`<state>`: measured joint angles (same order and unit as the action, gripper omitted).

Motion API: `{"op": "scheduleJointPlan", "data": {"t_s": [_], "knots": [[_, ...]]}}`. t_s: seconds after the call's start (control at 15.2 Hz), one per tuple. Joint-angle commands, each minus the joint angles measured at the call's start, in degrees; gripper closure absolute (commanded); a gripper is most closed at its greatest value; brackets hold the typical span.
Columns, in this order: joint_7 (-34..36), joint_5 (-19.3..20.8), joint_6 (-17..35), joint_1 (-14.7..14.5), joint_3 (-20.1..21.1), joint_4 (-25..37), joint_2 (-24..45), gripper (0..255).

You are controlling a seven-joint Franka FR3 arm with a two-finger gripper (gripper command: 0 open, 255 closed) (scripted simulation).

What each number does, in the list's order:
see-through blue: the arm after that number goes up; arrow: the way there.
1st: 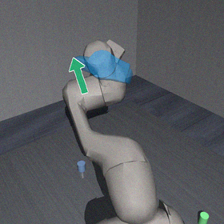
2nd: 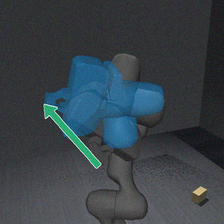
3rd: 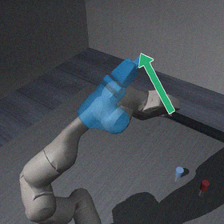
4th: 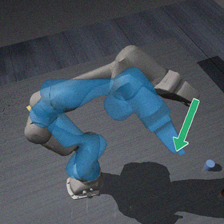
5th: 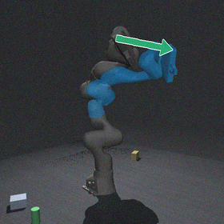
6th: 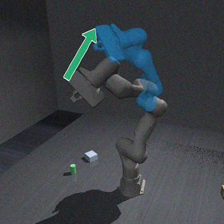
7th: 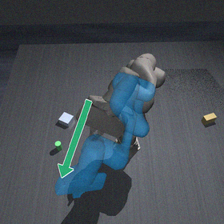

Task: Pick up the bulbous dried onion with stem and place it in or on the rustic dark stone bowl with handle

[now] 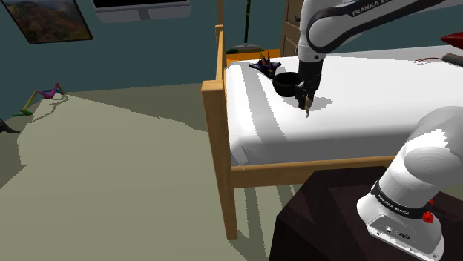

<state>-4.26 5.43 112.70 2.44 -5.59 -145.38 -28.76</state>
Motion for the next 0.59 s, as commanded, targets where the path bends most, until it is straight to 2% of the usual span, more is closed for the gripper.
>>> {"op": "scheduleJointPlan", "data": {"t_s": [0.0, 0.53], "knots": [[-0.03, -0.09, -1.69, -0.04, 0.1, 1.16, -0.52, 255], [-0.27, -0.35, -8.25, -0.12, 0.41, 6.33, -1.89, 255]]}}
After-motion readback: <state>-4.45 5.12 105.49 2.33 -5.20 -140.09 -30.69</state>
